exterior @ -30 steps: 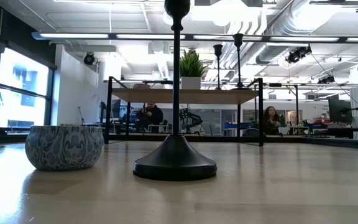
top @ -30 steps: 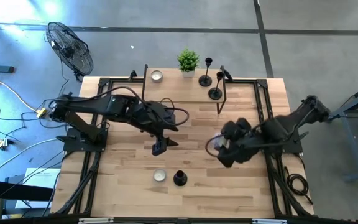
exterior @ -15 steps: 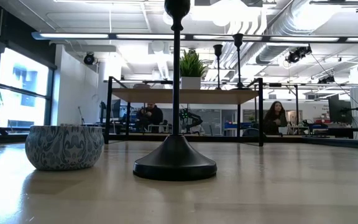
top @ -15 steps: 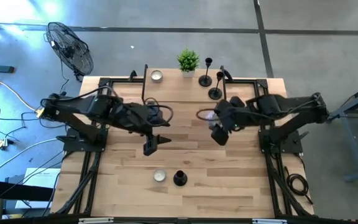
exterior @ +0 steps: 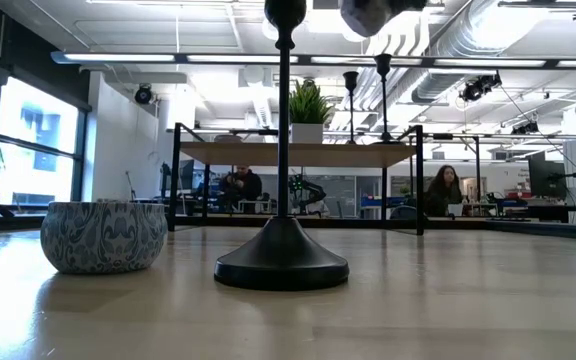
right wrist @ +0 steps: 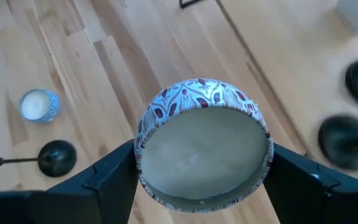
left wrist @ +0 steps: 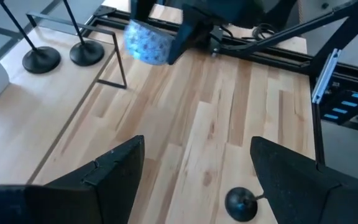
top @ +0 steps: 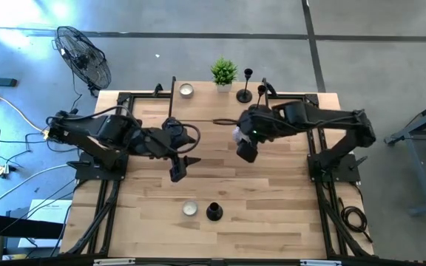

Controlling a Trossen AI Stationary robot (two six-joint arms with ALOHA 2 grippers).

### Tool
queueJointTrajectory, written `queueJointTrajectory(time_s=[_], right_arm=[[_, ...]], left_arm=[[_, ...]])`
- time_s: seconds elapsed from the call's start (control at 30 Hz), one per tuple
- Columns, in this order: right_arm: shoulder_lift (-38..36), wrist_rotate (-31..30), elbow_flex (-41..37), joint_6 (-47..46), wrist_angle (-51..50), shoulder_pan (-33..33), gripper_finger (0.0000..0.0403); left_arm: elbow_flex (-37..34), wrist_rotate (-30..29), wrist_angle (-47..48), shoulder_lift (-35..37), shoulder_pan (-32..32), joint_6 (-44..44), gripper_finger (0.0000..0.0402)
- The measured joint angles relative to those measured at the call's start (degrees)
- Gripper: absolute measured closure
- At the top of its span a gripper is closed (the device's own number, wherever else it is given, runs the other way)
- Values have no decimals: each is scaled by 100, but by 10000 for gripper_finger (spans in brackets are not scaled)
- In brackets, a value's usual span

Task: Pick & Place candle stick holders
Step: Put the white candle on the shelf

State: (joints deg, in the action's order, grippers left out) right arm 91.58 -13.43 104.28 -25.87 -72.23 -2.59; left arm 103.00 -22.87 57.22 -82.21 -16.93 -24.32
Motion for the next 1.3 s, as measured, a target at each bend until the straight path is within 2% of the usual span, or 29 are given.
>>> queueJointTrajectory(time_s=[0.33, 0.5, 0.77, 1.03, 1.1, 1.3], right_arm=[[248, -4, 830, 394, -130, -165, 122], [246, -6, 985, 392, -161, -452, 122], [246, -165, 984, 363, -168, -822, 122], [246, 415, 984, 206, -33, -960, 122], [246, 562, 984, 177, 10, -963, 122], [246, 807, 984, 42, 94, -957, 122]], left_arm=[[0, 55, 38, -2, 0, 253, 114], [-2, -133, -171, -35, 0, 866, 114], [-2, -297, -1112, -35, 9, 1858, 114], [-2, -187, -985, -35, 7, 2417, 114], [1, -313, -1030, -101, 4, 2591, 114], [0, -532, -1035, -522, -76, 4361, 123]])
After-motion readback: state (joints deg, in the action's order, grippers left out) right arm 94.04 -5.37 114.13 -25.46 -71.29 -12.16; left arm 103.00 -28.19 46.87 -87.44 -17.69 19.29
